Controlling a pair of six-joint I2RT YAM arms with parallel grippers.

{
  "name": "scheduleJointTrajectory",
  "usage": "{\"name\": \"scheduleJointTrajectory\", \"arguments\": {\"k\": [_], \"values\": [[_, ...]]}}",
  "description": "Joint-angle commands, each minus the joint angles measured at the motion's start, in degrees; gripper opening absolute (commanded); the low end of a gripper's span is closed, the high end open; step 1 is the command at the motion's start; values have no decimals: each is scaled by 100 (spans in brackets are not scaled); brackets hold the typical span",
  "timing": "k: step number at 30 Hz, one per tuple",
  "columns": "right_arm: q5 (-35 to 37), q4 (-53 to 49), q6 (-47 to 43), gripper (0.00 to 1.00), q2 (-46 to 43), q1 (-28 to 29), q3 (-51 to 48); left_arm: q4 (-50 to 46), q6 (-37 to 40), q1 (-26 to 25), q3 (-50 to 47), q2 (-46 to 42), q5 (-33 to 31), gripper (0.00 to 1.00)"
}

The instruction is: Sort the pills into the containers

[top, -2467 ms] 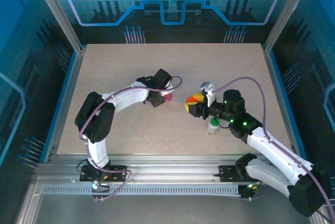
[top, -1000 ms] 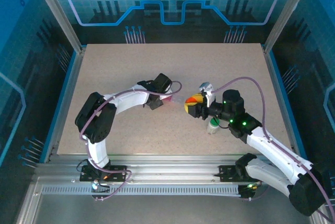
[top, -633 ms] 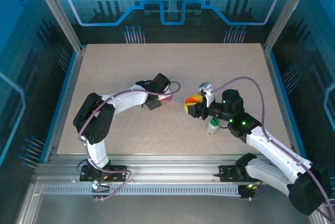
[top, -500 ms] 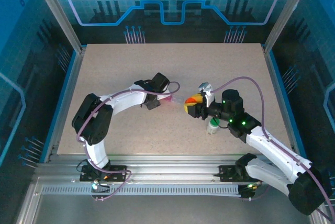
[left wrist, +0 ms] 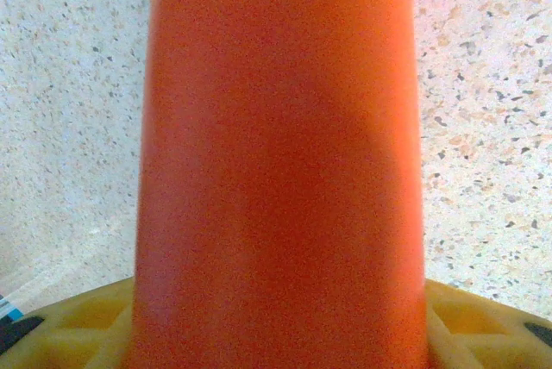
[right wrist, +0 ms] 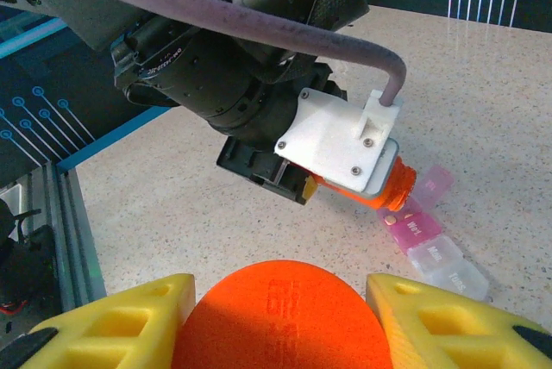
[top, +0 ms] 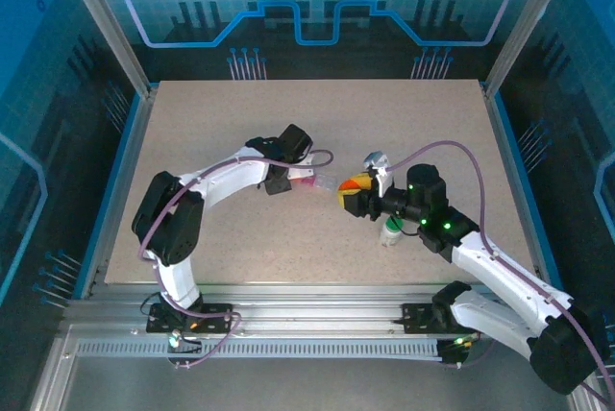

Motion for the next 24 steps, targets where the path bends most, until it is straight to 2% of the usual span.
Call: {"name": "scheduleJointTrajectory", "arguments": {"k": [1, 12, 24], "values": [[-110, 80, -67, 24, -37, 83, 191, -350, 398, 3, 206, 182, -179, 7], [-130, 76, -67, 24, -72, 84, 191, -462, 994, -77, 674, 611, -530, 7], [-157, 83, -59, 24, -72, 92, 191, -541, 1931, -129, 783, 863, -1293, 7]]}}
